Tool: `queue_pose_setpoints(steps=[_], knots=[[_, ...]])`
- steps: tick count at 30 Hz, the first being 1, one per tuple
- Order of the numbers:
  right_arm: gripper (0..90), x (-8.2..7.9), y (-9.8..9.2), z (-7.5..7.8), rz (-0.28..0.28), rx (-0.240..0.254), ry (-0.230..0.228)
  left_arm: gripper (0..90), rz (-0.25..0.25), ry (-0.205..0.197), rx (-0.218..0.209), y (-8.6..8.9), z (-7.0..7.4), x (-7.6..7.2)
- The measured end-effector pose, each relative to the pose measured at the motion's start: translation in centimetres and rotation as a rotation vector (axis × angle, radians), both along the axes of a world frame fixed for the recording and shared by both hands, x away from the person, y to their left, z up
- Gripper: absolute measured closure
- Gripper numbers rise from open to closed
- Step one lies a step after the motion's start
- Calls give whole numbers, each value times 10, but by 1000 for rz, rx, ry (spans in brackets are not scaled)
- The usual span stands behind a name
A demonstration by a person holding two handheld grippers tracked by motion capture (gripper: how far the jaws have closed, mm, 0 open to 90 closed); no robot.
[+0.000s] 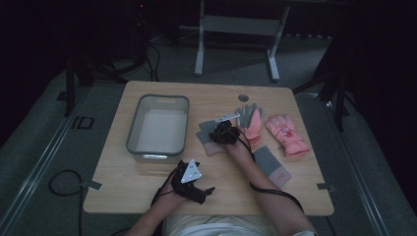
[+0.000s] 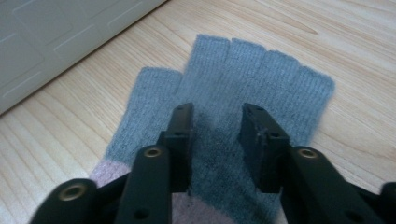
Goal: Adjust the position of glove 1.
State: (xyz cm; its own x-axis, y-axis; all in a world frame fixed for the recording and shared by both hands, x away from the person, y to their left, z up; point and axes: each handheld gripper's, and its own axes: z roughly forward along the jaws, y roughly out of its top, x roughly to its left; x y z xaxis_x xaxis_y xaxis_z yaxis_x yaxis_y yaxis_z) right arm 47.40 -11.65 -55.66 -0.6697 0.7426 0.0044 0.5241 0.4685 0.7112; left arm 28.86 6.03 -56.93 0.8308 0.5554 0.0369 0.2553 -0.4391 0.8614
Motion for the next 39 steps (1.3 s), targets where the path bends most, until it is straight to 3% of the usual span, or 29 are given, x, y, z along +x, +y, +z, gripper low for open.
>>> queue_pose_setpoints(steps=[6, 12, 16, 23, 27, 35, 39], knots=[[825, 1, 3, 1, -31, 0, 16, 0, -4, 3, 9, -1, 0, 0], [850, 1, 5, 6, -30, 7, 48, 0, -2, -2, 8, -1, 0, 0], [854, -7, 4, 19, -24, 29, 17, 0, -3, -3, 8, -1, 0, -1], [855, -35, -2, 56, -25, 72, -56, 0, -3, -1, 6, -1, 0, 0], [855, -52, -11, 74, -55, 96, -87, 0, -4, 2, 12, -1, 0, 0], [855, -87, -40, 92, -118, 163, -91, 0, 3, 1, 11, -1, 0, 1], [855, -111, -51, 92, -133, 185, -88, 0, 2, 1, 12, -1, 0, 1]])
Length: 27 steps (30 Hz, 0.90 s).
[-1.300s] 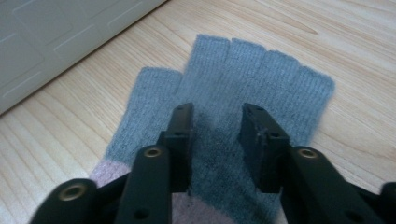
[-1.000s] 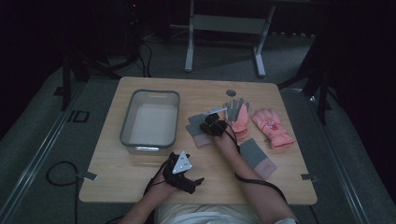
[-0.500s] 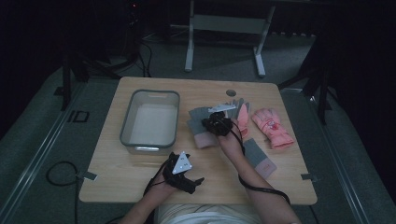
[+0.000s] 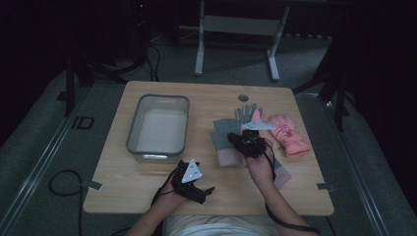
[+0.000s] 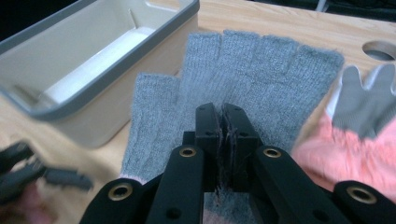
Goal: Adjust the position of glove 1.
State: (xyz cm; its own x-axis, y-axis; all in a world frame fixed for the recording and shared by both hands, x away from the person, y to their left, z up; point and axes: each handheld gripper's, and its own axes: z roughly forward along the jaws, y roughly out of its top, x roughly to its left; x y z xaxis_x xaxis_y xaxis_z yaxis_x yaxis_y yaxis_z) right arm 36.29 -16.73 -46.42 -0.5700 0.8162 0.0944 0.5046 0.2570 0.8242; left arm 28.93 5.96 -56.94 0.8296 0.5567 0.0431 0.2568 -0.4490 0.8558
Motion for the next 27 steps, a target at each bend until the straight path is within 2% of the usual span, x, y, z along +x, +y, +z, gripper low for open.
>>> queue_pose_setpoints(steps=[2, 3, 7, 11, 12, 14, 20, 27], knots=[[853, -11, -4, -4, 3, -4, 14, 0, -1, 1, 0, 0, 0, 0], [853, -17, -7, -7, -3, 12, 24, 0, -2, 0, 1, 0, 0, 1], [853, -34, -14, -20, -20, 28, 47, 0, -1, -1, 2, 0, 0, 0], [853, -50, -18, -41, -44, 27, 77, 0, -1, 2, 1, 0, 0, 0], [854, -54, -18, -50, -51, 20, 91, 0, -1, 2, 2, 0, 0, 0], [854, -57, -19, -62, -63, 13, 114, 0, 0, 3, 4, -1, 0, 0], [854, -57, -18, -83, -87, 23, 173, 0, -2, 1, 8, -1, 0, 0], [843, -56, -15, -97, -99, 6, 168, 0, -1, 2, 5, -1, 0, 0]])
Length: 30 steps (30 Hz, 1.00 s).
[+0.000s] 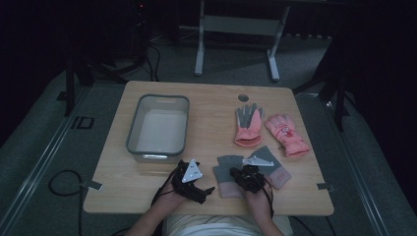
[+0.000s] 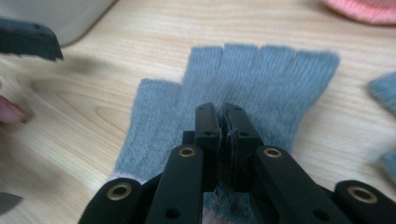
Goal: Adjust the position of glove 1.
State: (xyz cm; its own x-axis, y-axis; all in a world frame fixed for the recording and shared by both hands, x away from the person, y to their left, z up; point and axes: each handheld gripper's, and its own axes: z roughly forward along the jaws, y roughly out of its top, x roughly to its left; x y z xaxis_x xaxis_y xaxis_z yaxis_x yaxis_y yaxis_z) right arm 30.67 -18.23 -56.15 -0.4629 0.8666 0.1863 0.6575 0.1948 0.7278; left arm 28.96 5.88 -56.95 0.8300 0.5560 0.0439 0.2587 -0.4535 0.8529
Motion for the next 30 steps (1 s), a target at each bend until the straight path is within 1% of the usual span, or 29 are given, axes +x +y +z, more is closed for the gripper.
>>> queue_pose_setpoints(steps=[4, 7, 8, 10, 12, 14, 17, 18, 20, 25, 26, 30], knots=[[799, 0, 0, -1, -16, 9, -5, 0, -1, 1, 3, 0, 0, 0], [738, -1, 0, 0, -17, 12, -12, 0, -3, -1, 2, 0, 0, 0], [721, 0, -1, 2, -11, 22, -6, 0, -3, -2, 2, 0, 0, 0], [714, 1, -4, 7, -12, 42, -7, 0, -4, -1, 5, 0, 0, 0], [673, 2, -7, 14, 1, 51, -24, 0, -5, 0, 9, -1, 0, 0], [620, 6, -11, 21, 8, 46, -38, 0, -8, -1, 14, -1, 0, 0], [577, 13, -21, 32, 23, 50, -61, 0, -9, -1, 15, -1, 0, 0], [574, 15, -23, 35, 31, 43, -68, 0, -10, -1, 15, -1, 0, 0], [570, 20, -31, 43, 59, 10, -98, 0, -9, 1, 13, -1, 0, 0], [606, 28, -58, 55, 143, 7, -137, 0, -5, 7, 21, -2, 0, 1], [608, 29, -64, 57, 153, -2, -143, 0, -5, 8, 22, -2, 0, 1], [619, 32, -86, 61, 177, -67, -160, 0, -5, 6, 24, -2, 0, 1]])
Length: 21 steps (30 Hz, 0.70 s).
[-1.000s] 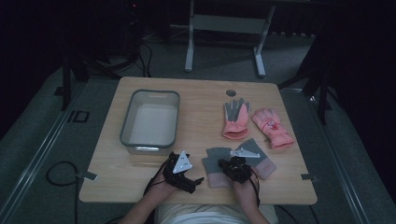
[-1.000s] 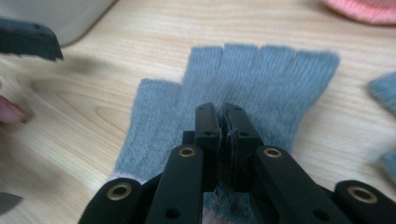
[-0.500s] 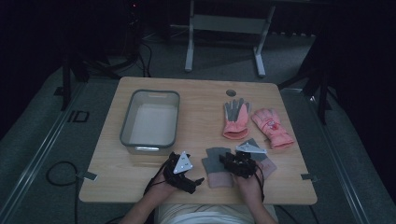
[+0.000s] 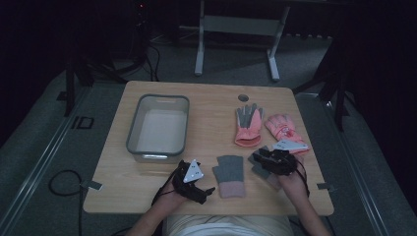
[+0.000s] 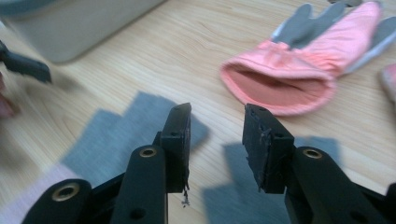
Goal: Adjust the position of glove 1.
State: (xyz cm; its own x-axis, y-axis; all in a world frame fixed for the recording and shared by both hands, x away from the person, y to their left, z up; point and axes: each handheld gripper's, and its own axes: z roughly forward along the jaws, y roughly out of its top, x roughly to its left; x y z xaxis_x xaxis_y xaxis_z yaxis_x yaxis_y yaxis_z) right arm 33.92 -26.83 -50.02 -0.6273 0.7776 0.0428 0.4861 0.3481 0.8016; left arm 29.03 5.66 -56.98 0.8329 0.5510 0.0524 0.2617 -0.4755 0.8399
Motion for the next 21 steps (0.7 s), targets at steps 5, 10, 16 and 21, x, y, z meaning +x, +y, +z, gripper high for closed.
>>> queue_pose_setpoints(steps=[5, 10, 16, 21], knots=[[616, 2, -23, -1, 42, -83, -21, 0, 1, 1, 1, 0, 0, 0], [618, 5, -41, -11, 94, -154, -6, 0, 3, 0, 4, 0, 0, 0], [619, 14, -52, -30, 93, -184, 31, 0, 5, 5, 2, 0, 0, 1], [613, 23, -53, -44, 107, -218, 56, 0, 8, 6, -2, 0, 0, 1]])
